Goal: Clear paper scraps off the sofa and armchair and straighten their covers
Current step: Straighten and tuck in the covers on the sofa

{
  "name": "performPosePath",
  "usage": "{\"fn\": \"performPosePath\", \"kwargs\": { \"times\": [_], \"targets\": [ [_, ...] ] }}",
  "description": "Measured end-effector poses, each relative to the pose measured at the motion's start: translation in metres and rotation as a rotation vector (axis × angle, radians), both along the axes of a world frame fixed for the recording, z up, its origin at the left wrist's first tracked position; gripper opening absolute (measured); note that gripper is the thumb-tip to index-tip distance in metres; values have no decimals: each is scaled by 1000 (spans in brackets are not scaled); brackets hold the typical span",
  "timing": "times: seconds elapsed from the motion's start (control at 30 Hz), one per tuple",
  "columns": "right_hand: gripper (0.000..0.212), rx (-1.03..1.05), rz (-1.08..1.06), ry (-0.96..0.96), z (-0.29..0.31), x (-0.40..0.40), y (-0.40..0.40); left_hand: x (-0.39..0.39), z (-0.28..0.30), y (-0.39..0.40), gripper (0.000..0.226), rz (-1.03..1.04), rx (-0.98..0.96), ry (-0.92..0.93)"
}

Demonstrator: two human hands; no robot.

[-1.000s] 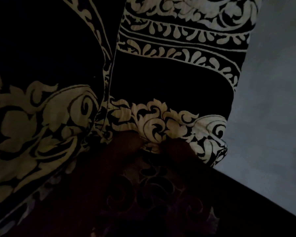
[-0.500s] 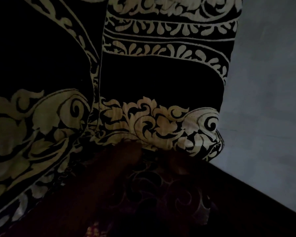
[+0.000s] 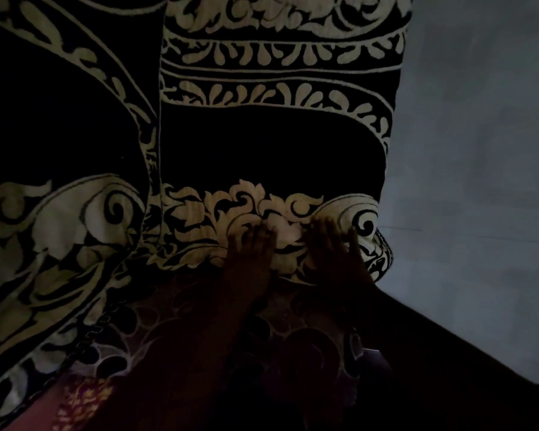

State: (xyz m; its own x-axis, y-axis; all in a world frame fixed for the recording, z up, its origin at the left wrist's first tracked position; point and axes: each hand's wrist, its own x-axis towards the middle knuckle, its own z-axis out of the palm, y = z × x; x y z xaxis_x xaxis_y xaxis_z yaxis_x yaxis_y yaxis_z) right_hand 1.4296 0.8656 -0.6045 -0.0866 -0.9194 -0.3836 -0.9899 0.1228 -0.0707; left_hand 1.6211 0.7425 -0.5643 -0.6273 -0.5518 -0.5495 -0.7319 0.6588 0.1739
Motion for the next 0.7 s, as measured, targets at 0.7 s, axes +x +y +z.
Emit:
{"fn": "performPosePath", "kwargs": {
  "times": [0.7],
  "targets": [
    [3,157,-1038,-326,0,-119,2,-63,-51,30,84,-209,0,95]
  ]
}}
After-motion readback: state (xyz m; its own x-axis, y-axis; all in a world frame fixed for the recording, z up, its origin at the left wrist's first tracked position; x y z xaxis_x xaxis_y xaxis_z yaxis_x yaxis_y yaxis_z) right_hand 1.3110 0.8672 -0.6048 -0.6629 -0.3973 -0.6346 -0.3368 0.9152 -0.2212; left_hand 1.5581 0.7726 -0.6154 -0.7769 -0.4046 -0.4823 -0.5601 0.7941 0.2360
